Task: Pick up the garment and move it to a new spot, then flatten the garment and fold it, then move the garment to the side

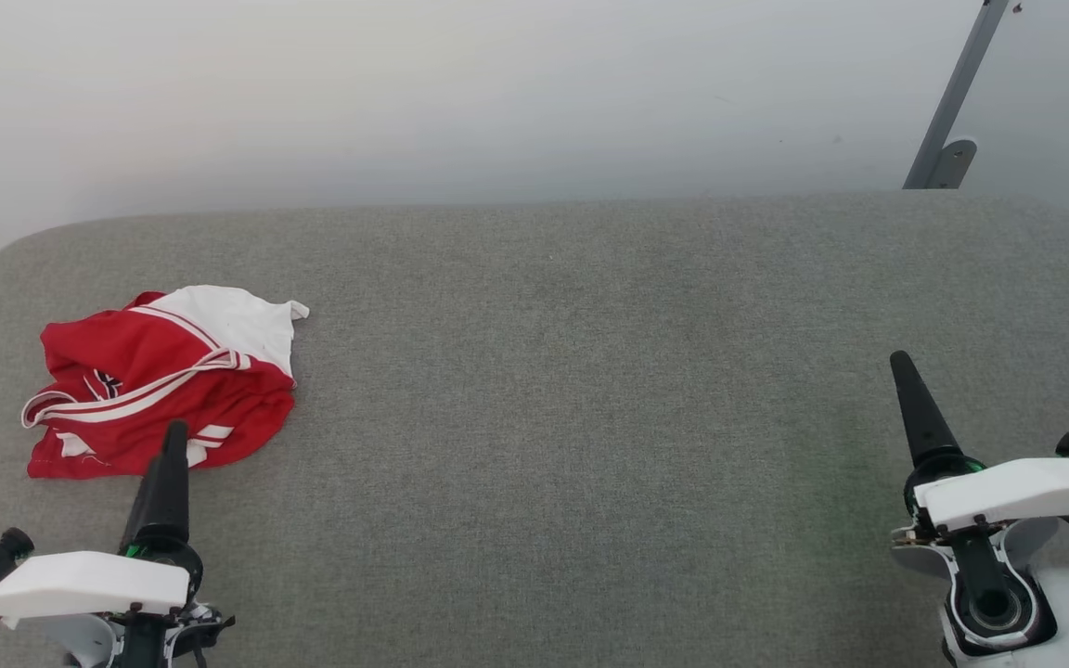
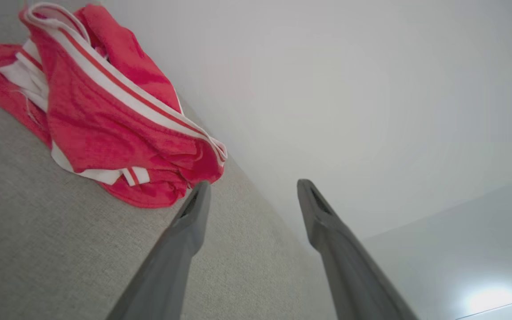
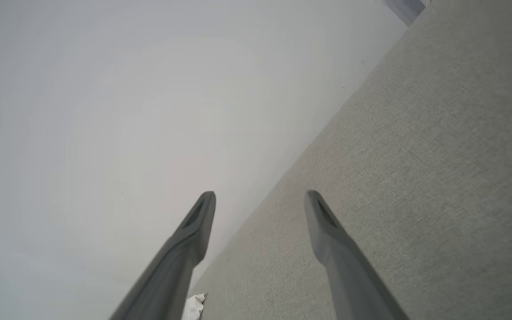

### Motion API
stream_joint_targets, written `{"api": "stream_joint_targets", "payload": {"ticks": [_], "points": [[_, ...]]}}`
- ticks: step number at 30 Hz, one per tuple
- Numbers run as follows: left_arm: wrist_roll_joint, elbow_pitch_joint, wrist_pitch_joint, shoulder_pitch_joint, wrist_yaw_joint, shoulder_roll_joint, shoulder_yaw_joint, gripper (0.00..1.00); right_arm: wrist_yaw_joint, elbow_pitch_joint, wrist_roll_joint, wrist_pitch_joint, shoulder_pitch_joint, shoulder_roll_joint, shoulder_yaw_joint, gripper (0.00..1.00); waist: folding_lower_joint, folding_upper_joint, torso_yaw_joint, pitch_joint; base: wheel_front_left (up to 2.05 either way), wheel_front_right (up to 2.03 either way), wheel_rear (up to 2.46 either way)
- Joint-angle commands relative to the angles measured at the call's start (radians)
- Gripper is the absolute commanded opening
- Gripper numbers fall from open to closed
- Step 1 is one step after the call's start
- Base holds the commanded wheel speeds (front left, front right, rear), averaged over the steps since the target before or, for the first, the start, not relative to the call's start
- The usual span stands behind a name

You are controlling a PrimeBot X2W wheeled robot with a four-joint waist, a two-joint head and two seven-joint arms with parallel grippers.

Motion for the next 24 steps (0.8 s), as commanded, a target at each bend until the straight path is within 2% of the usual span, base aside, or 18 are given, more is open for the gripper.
{"api": "stream_joint_targets", "payload": {"ticks": [1,13,24], "points": [[0.033,-0.019,-0.009,-0.016,0.001,0.015,0.006,1.00,0.000,-0.011,-0.034,-0.012,-0.031,-0.012,0.005,1.00,0.0000,0.0000,0.000,0.000,0.00,0.00,0.00],[0.294,-0.040,-0.055,0.013,0.001,0.046,-0.014,1.00,0.000,-0.011,-0.373,-0.058,-0.059,-0.044,0.023,1.00,0.0000,0.0000,-0.001,-0.001,0.00,0.00,0.00],[0.474,-0.038,-0.089,0.025,0.001,0.076,-0.050,1.00,0.000,0.016,-0.636,-0.093,-0.071,-0.053,0.014,1.00,0.0000,0.0000,-0.005,0.002,0.00,0.00,0.00]]}}
